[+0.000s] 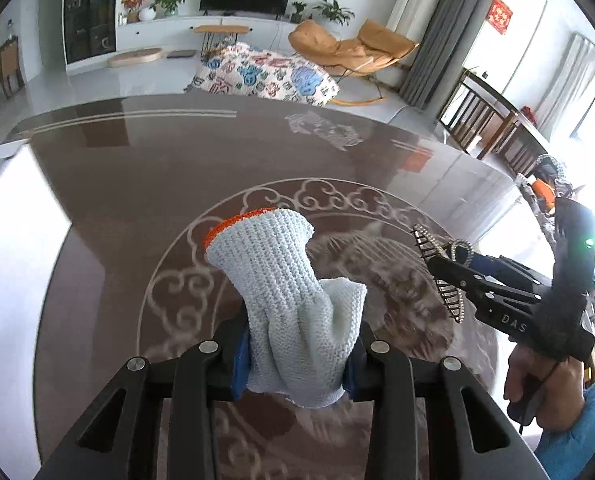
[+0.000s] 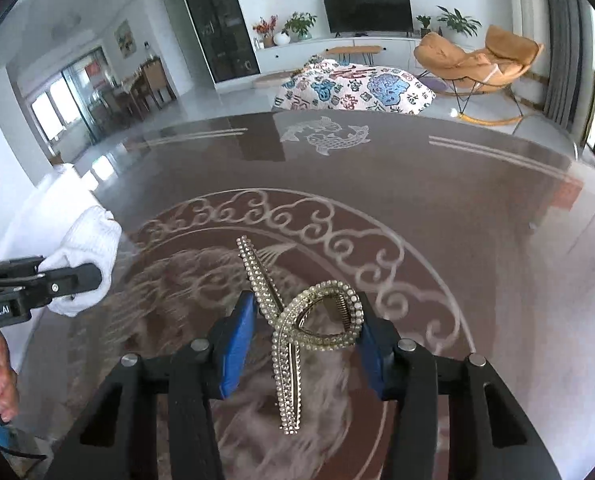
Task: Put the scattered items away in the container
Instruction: 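Carry the glove and hair clip over the container and open both tools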
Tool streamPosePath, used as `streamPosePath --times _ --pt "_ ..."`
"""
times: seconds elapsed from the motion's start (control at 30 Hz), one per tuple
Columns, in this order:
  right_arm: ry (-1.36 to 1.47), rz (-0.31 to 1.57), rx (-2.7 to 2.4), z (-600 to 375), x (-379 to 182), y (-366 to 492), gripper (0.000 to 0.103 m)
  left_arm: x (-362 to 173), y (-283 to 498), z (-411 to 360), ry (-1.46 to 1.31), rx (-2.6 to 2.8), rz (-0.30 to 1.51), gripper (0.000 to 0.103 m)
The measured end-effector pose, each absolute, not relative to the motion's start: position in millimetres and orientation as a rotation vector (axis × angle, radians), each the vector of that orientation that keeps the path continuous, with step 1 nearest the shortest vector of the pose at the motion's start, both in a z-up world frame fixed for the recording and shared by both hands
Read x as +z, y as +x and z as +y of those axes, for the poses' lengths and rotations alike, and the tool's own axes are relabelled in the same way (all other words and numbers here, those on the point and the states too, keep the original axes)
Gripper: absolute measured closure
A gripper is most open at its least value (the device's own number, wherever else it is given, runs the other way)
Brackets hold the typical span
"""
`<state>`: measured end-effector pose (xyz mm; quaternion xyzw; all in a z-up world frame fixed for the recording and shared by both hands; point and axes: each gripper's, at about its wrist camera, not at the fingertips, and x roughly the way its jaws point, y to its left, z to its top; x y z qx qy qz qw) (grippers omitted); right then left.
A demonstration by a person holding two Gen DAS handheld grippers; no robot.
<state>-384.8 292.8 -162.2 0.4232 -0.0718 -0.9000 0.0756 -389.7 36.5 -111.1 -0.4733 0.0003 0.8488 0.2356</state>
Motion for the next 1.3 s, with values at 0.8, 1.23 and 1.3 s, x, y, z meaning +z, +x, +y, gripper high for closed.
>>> streamPosePath --times 0.8,1.23,1.3 --pt "1.097 -0.219 -2.431 113.1 -86.0 -235.3 0.054 -28.0 -224.2 -138.4 -1.204 2.54 -0.239 0.068" --pt "0.961 -0.137 -2.133 -111.1 -35.8 -293.4 0.054 -42.5 -238.9 -334.8 -1.407 2.818 -0.47 0.067" --pt "0.991 -0.099 -2.106 -142.2 -48.4 -302.0 0.054 -57.9 -241.9 -340.5 -1.466 2.798 -0.472 0.067"
